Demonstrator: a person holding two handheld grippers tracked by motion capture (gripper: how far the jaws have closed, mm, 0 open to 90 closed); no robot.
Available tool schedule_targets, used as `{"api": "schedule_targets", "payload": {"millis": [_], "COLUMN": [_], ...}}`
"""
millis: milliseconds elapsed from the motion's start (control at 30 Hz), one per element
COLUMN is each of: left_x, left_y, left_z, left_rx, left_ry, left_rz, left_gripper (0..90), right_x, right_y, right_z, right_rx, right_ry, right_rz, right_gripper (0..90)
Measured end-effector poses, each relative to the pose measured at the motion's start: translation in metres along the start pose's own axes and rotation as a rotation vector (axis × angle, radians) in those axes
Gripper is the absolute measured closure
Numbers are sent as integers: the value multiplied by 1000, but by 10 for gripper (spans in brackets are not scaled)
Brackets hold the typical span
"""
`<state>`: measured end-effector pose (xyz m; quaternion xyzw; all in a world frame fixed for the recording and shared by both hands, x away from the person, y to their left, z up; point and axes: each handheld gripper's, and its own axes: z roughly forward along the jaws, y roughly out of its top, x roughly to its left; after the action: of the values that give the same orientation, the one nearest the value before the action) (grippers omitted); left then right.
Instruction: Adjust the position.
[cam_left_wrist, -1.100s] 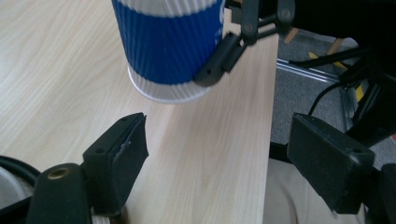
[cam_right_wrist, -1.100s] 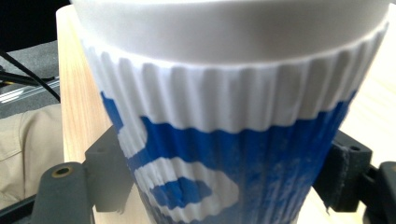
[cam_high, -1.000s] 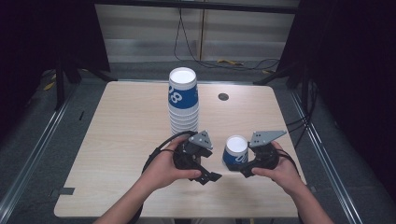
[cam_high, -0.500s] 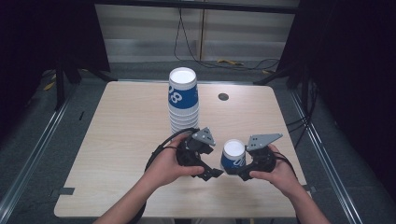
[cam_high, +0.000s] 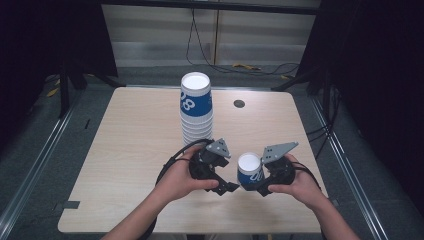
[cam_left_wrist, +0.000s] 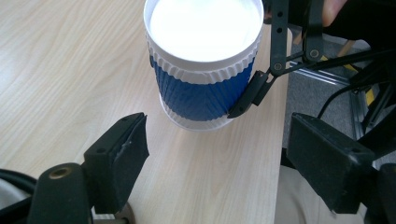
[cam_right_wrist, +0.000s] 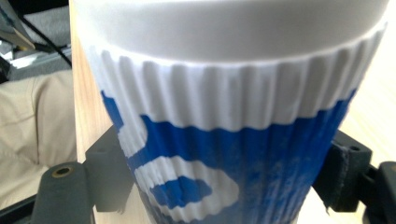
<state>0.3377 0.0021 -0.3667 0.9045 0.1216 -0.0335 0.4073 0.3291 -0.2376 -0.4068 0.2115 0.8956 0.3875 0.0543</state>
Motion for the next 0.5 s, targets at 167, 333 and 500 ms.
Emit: {"api": "schedule_targets", "payload": {"millis": [167,333,500], "left_x": [-1,-2,-4], "left_y": [0,0,0], "left_z": [4,8,13], "left_rx": [7,10,9], "left_ry": [-2,-8,-7], "left_rz": [10,3,-2], "left_gripper": [203,203,202], "right_x": [1,1,0], "right_y": [3,6,7], "right_z": [-5,-10,-13], "right_rx": [50,98,138], "right_ry": [13,21,29], "right_rz": [-36,-69,-92], "right_gripper": [203,203,203]}}
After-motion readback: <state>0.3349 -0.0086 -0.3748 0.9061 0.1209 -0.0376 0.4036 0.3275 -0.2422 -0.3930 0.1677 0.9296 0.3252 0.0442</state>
